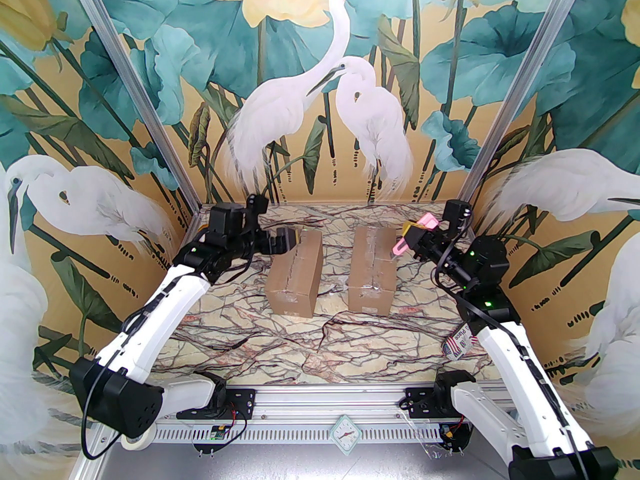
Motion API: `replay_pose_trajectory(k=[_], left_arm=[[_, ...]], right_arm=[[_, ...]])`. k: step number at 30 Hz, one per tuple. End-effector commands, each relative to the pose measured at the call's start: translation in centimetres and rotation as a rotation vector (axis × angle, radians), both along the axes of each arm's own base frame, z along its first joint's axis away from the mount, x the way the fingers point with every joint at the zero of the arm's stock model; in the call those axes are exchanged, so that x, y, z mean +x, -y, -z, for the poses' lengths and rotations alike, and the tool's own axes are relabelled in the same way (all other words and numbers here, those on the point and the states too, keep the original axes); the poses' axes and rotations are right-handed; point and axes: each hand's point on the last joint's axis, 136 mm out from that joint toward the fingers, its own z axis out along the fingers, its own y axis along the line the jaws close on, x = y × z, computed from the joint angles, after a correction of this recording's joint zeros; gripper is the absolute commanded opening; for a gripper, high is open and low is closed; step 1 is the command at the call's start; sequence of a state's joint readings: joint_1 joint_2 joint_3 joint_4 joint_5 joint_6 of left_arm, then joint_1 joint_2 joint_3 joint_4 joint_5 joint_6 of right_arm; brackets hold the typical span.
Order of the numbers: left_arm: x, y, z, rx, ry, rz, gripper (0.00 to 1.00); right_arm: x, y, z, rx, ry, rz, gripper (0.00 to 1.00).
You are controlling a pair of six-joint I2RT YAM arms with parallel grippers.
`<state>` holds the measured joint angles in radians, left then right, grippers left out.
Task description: Unpack the express box
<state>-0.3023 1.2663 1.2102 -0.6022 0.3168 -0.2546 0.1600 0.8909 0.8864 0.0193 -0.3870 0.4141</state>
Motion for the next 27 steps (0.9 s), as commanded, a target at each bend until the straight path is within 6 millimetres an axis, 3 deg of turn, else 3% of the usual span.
replay_pose_trajectory(k=[1,6,14,21,27], left_arm=[[-2.0,-0.9,3.5,0.009,-0.135,-0.024,1.0],[-3.1,-1.7,6.2,0.042,-0.195,-0.044,0.99],[-4.4,-1.4,7.7,0.003,-0.243,-0.031,0.99],[-6.1,1.3,7.7,-0.113,-0.286,0.037,0.9],[-7.3,6.5,6.7,-0.189,-0.274,0.158,0.86]], right_arm=[[1.0,0.3,-1.7,-0.014,0.015,0.113,0.11],[2.0,-1.9,-1.9,-0.034,-0.026,0.117,0.11],[3.0,-4.8,-1.3,-0.027,-0.042,0.071,0.11],[3.4,-5.5,-1.8,-0.038,-0.038,0.071,0.1],[4.2,-5.7,-2.1,-0.05,-0.032,0.084,0.1]])
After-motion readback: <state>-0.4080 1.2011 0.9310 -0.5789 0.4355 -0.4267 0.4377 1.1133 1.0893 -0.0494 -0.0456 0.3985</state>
